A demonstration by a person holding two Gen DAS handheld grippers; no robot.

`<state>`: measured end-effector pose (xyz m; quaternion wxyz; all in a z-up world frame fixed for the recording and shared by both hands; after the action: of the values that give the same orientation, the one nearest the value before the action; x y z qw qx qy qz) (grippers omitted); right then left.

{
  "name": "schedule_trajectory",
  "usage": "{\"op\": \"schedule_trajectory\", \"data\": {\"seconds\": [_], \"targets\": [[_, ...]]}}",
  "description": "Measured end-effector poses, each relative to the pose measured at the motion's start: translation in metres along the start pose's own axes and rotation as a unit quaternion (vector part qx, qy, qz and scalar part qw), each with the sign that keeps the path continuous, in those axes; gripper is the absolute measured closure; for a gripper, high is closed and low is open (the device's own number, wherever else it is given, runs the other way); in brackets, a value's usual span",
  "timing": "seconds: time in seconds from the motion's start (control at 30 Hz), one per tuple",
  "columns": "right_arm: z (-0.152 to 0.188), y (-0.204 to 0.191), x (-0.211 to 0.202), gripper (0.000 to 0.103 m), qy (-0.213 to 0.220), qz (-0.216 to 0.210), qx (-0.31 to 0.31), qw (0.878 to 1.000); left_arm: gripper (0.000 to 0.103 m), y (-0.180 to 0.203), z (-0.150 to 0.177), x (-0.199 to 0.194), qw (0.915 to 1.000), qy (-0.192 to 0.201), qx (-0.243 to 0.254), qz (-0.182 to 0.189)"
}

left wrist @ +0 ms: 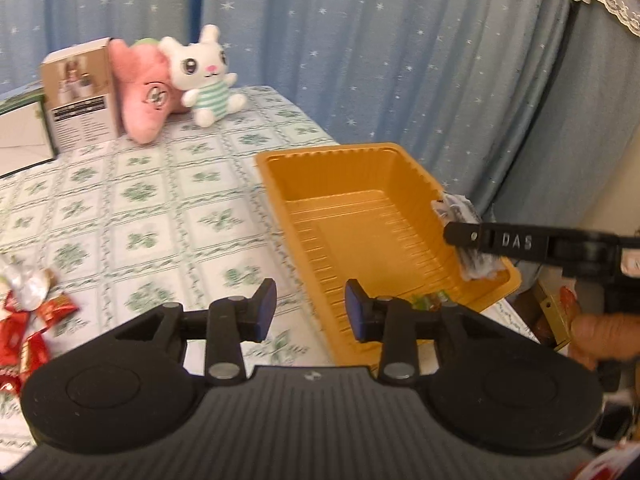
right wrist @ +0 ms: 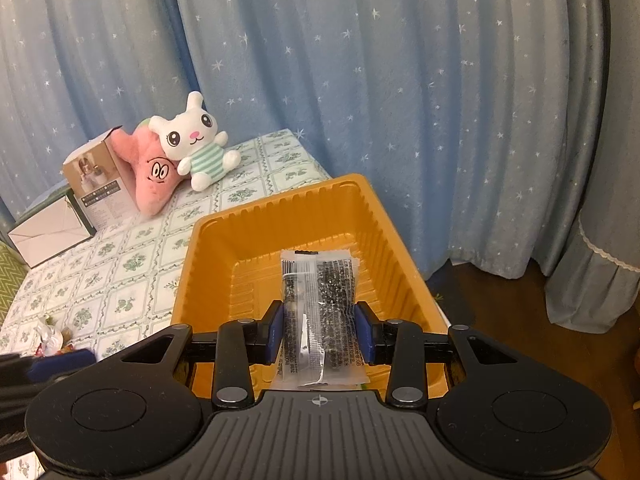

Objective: Organize snacks
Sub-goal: 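Open both grippers over the tray and move back to the snacks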

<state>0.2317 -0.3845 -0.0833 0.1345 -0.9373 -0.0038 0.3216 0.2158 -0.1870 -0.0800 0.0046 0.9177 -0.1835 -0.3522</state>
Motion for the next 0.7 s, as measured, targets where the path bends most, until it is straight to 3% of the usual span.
{"op": "schedule_trajectory", "data": {"seconds": [0.07,0.13,0.23,0.4,0.7], "targets": [[-0.001,0.000,0.003,0.065,0.002,-0.012,0.012,1.000,0.065,-0.008,0.003,-0.007,0.9999,0.002,-0.009,-0.005],[-0.004,0.000,0.002,0.063,0.008,-0.039,0.034,0.999,0.049,-0.016,0.005,-0.016,0.9998,0.006,-0.014,-0.009],[-0.009,0.002,-0.005,0.027,0.025,-0.023,0.040,0.999,0.041,-0.026,0.010,-0.030,0.9996,0.015,-0.016,-0.017],[-0.011,-0.005,-0.026,0.027,0.039,-0.022,0.042,0.998,0.028,-0.049,0.018,-0.053,0.9989,0.021,-0.026,-0.034],[0.019,-0.065,-0.052,0.027,0.020,-0.055,0.011,0.998,0.024,-0.107,0.044,-0.109,0.9951,0.025,-0.052,-0.080]]}}
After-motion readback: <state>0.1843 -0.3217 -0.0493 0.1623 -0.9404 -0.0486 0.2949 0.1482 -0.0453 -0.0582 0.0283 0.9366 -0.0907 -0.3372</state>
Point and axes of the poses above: each gripper's, at about its wrist camera, not at the fingertips, and x roughly the way its jaws point, y to its right, z to its underside, the point moved 7 cm from there along x, roughly the way its jaws point, and after that the axes turned 3 degrees about y, right-handed, at the moved point
